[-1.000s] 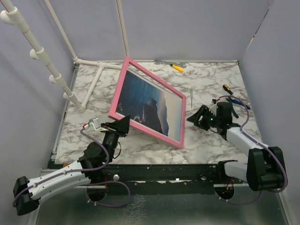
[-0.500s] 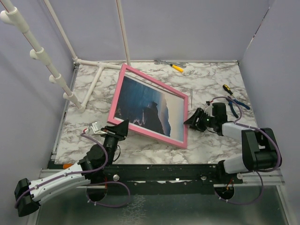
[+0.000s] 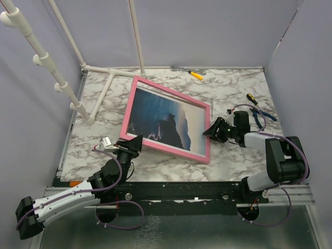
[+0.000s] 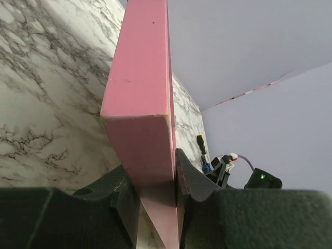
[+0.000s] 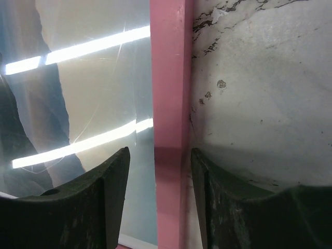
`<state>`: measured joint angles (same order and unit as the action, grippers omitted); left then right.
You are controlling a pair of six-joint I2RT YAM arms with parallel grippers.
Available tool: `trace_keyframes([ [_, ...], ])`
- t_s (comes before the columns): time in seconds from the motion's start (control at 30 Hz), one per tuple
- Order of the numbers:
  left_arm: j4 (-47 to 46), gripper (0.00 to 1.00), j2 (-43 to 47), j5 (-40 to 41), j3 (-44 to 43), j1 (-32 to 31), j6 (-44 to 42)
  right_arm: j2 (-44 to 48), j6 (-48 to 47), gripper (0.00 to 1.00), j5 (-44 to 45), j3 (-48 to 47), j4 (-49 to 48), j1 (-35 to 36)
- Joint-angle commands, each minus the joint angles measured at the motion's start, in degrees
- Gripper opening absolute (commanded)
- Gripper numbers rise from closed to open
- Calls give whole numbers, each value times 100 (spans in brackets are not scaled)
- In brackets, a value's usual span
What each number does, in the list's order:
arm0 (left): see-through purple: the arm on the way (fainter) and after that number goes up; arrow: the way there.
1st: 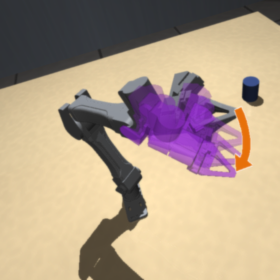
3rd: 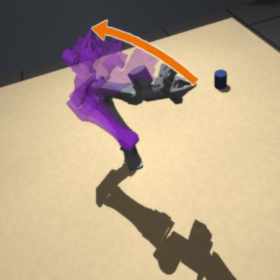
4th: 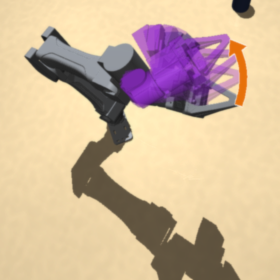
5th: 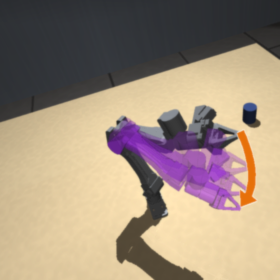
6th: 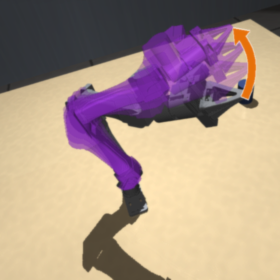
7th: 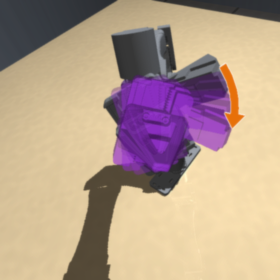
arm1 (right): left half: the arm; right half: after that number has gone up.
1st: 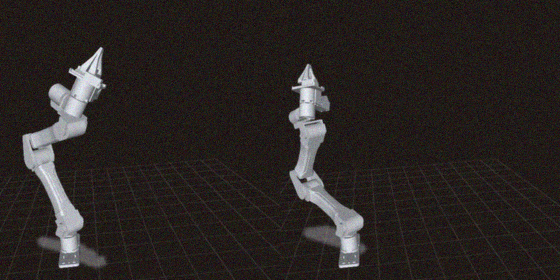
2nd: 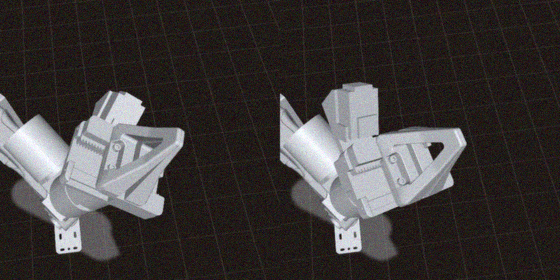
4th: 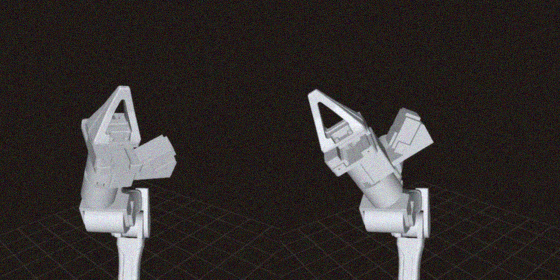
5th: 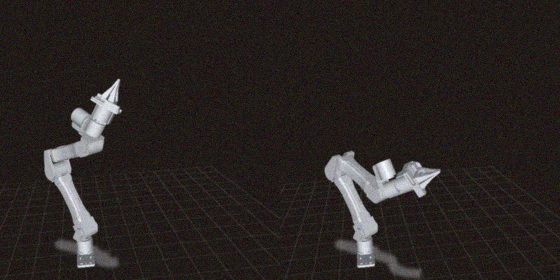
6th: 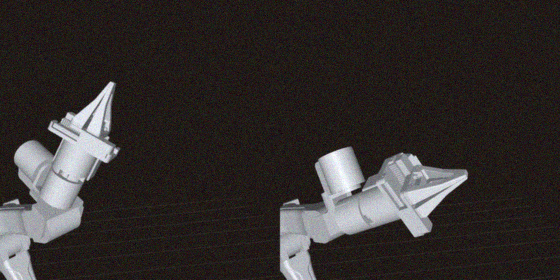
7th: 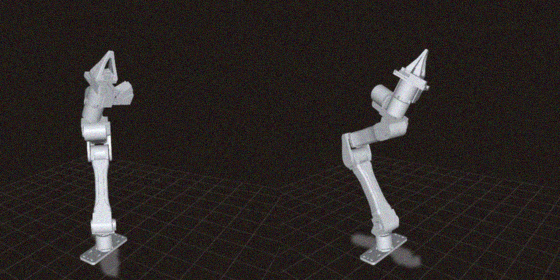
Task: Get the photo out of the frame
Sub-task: Turn over the photo frame at the center of the board.
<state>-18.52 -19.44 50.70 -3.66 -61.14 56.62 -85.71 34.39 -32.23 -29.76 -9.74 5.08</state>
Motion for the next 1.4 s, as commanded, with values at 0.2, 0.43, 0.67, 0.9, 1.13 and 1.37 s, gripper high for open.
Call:
trace_keyframes([
  [0.2,1277,36,-165,310,292,6,841,116,-171,53,938,-83,390,28],
  [0.43,2045,58,-416,400,76,6,1304,123,-161,52,1046,-115,428,28],
  [0.67,2420,80,-732,396,-100,6,1578,129,-176,52,1147,-173,496,28],
  [0.9,3101,95,-894,453,-564,6,1476,107,-183,52,1201,-223,521,30],
  [1.13,3906,99,-1416,380,-1407,6,1024,61,-196,54,1206,-284,576,28],
  [1.37,4736,99,-1986,693,-2367,21,645,185,-285,55,1288,-380,719,28],
])
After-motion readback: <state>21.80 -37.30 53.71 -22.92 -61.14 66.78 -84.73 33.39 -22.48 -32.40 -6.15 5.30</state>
